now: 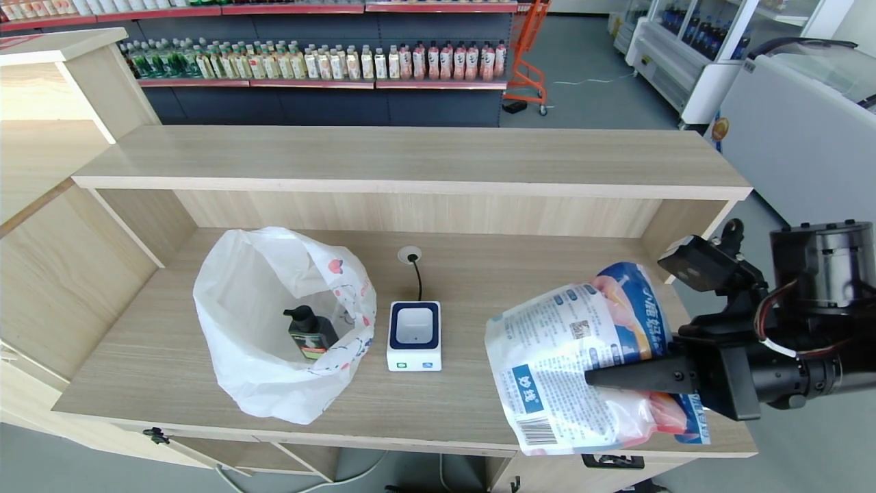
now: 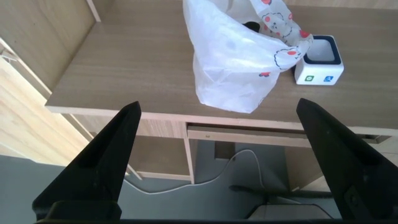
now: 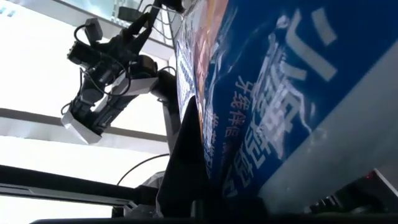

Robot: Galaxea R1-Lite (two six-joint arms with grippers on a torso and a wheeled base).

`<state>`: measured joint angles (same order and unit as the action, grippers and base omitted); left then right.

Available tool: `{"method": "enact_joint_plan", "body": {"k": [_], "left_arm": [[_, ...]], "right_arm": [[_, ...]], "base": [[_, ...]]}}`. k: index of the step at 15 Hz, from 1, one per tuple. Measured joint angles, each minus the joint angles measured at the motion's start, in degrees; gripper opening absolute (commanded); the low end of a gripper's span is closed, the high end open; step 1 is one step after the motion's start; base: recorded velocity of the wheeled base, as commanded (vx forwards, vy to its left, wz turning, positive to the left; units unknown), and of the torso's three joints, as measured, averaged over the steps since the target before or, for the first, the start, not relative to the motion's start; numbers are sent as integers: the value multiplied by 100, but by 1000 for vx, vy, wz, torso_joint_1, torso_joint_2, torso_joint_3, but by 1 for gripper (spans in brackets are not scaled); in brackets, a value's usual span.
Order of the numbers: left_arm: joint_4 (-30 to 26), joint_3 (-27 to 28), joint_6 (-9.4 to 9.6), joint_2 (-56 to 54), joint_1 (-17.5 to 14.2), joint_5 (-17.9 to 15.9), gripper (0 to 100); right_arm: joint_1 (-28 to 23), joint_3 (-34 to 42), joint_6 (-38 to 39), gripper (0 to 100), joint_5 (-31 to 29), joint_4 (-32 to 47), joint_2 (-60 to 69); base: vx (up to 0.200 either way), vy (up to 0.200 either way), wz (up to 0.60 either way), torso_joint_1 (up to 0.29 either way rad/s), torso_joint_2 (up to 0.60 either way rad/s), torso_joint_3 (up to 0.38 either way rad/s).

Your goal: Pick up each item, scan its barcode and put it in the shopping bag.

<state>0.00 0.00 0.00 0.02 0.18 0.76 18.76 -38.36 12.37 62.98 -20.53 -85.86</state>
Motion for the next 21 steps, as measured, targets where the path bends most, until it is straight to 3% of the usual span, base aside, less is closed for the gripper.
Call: {"method": "enact_joint_plan", "body": {"k": [7, 21], "left_arm": [[0, 0, 0, 0, -2, 2, 100], [0, 0, 0, 0, -2, 0, 100]], "right_arm": [[319, 39, 0, 0, -151, 9, -2], [350, 83, -338, 0, -156, -18, -146]], "base": [[0, 0, 0, 0, 0, 0], [0, 0, 0, 0, 0, 0]]}}
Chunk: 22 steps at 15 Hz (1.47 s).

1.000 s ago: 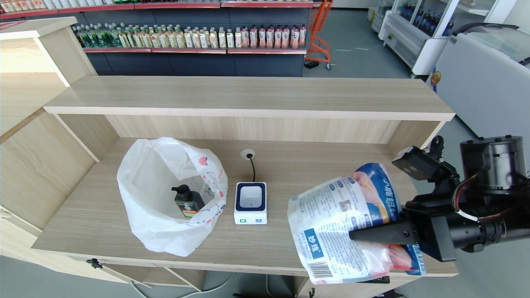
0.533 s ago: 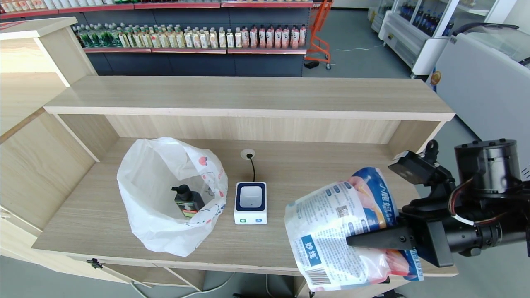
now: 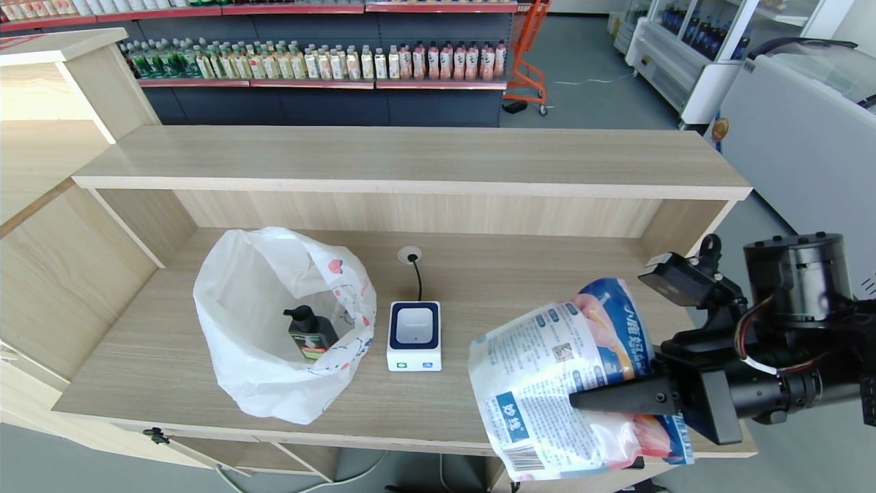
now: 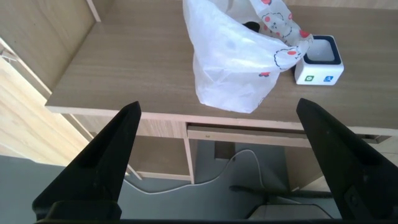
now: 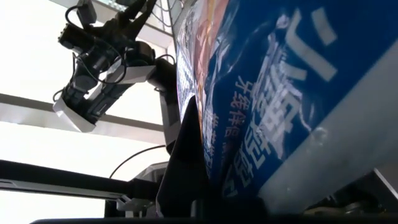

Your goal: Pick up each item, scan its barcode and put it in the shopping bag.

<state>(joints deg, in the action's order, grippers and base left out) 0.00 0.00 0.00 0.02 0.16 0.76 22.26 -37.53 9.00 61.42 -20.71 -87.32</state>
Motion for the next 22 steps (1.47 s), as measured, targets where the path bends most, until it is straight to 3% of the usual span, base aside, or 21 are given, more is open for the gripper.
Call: {"method": "enact_joint_plan", "body": {"k": [3, 4, 6, 8, 11, 16, 22], "left_arm": [[0, 0, 0, 0, 0, 0, 100], [0, 0, 0, 0, 0, 2, 100], [0, 0, 0, 0, 2, 0, 100], [0, 0, 0, 0, 2, 2, 100], [0, 0, 0, 0, 5, 0, 100], [0, 0, 0, 0, 0, 2, 100], [0, 0, -2, 0, 2, -7, 100]], "right_arm": [[-79, -17, -503, 0, -112, -6, -24], [-132, -41, -785, 0, -503, -66, -18], [-184, -69, -1414, 0, -1688, -228, -2], [-221, -39, -2166, 0, -3624, -416, 89], [-269, 85, -3502, 0, -5073, -863, 347], [-383, 258, -4230, 0, -5192, -1237, 524], [-560, 494, -4118, 0, -5132, -1202, 898]], "base": [[0, 0, 0, 0, 0, 0], [0, 0, 0, 0, 0, 0], [0, 0, 0, 0, 0, 0], [0, 0, 0, 0, 0, 0], [0, 0, 0, 0, 0, 0], [0, 0, 0, 0, 0, 0], [0, 0, 0, 0, 0, 0]]}}
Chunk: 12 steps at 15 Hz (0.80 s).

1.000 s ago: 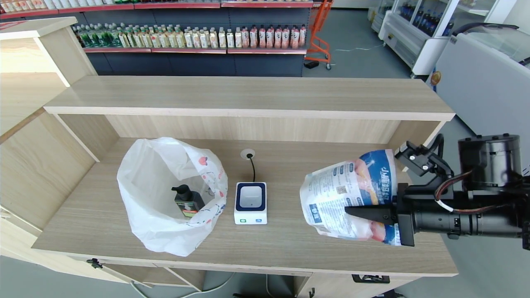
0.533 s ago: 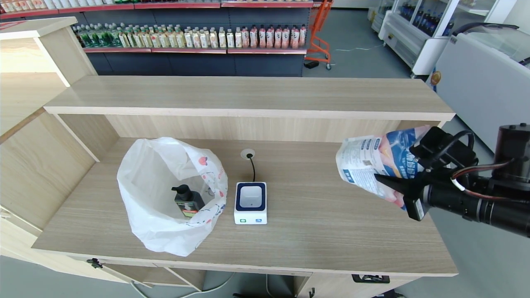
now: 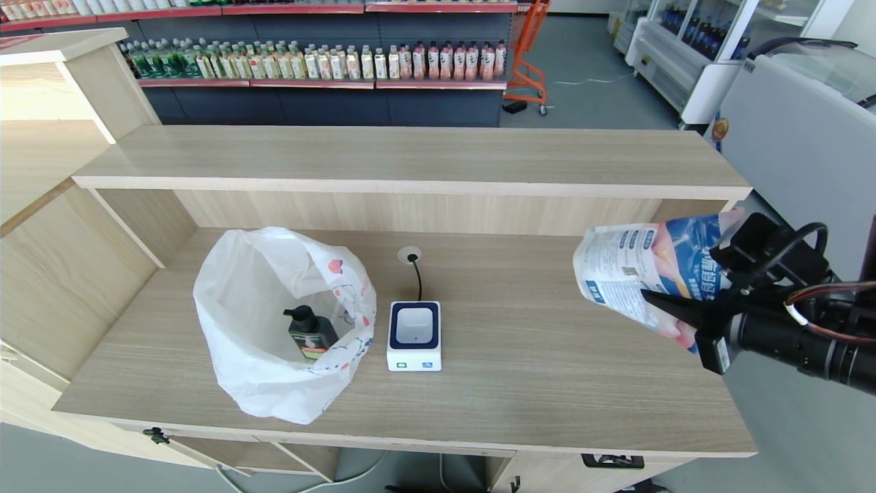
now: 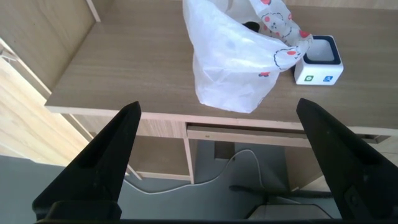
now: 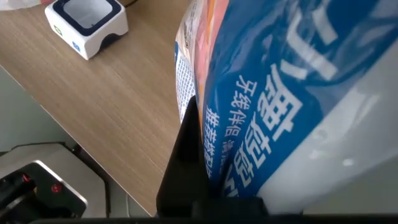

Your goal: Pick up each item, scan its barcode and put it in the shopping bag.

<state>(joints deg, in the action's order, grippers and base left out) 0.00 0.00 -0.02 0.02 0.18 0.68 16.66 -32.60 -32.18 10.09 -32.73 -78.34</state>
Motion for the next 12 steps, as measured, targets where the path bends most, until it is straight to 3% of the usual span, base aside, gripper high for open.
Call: {"method": "enact_joint_plan", "body": {"k": [1, 5, 12], "left_arm": [[0, 0, -2, 0, 0, 0, 100], [0, 0, -11, 0, -2, 0, 100], [0, 0, 7, 0, 0, 0, 100]], "right_arm": [[-21, 66, 107, 0, 6, 6, 59], [-30, 405, 844, 0, -33, -17, 174], [-68, 341, 978, 0, 299, -24, 6]], "base": [[0, 0, 0, 0, 0, 0], [0, 200, 0, 1, 0, 6], [0, 200, 0, 4, 3, 4]]}}
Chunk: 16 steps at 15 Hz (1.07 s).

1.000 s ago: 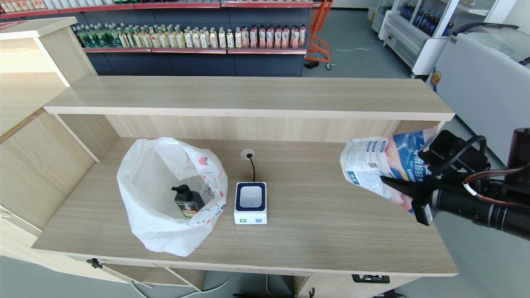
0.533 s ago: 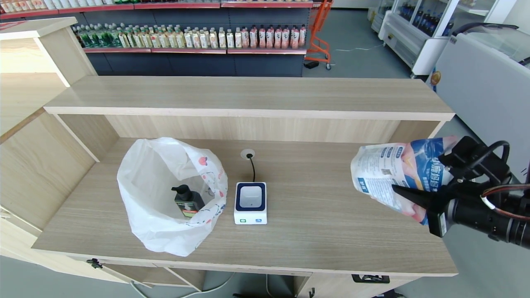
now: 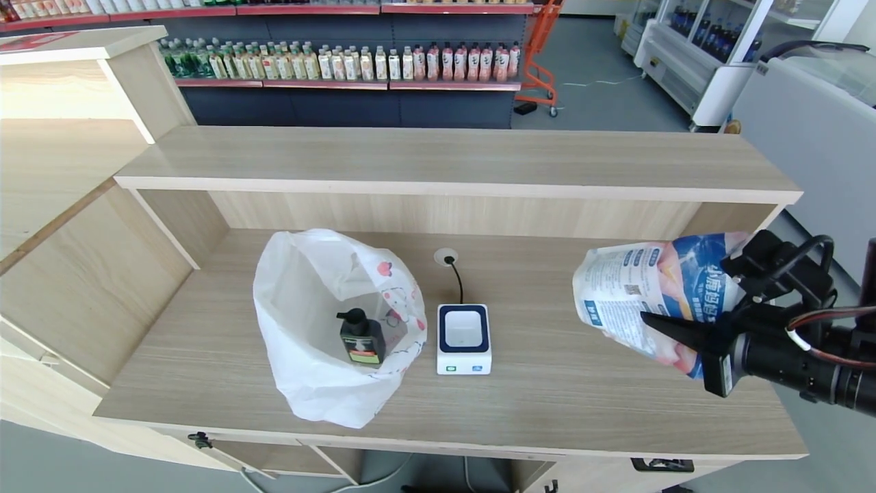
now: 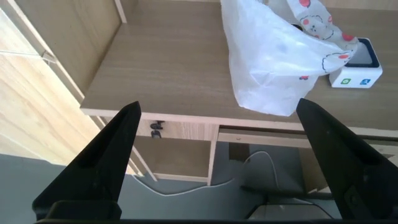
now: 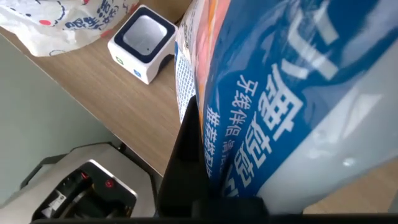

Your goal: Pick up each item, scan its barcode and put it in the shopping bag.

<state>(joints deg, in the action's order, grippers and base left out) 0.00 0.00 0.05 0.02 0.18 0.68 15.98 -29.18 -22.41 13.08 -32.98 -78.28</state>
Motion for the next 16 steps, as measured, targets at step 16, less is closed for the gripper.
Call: {"method": "enact_joint_plan", "body": {"k": [16], "left_arm": [[0, 0, -5, 0, -2, -2, 100]], "right_arm": [[-734, -935, -2995, 0, 1970, -762, -2470]], "base": [[0, 50, 0, 0, 1, 0]]}}
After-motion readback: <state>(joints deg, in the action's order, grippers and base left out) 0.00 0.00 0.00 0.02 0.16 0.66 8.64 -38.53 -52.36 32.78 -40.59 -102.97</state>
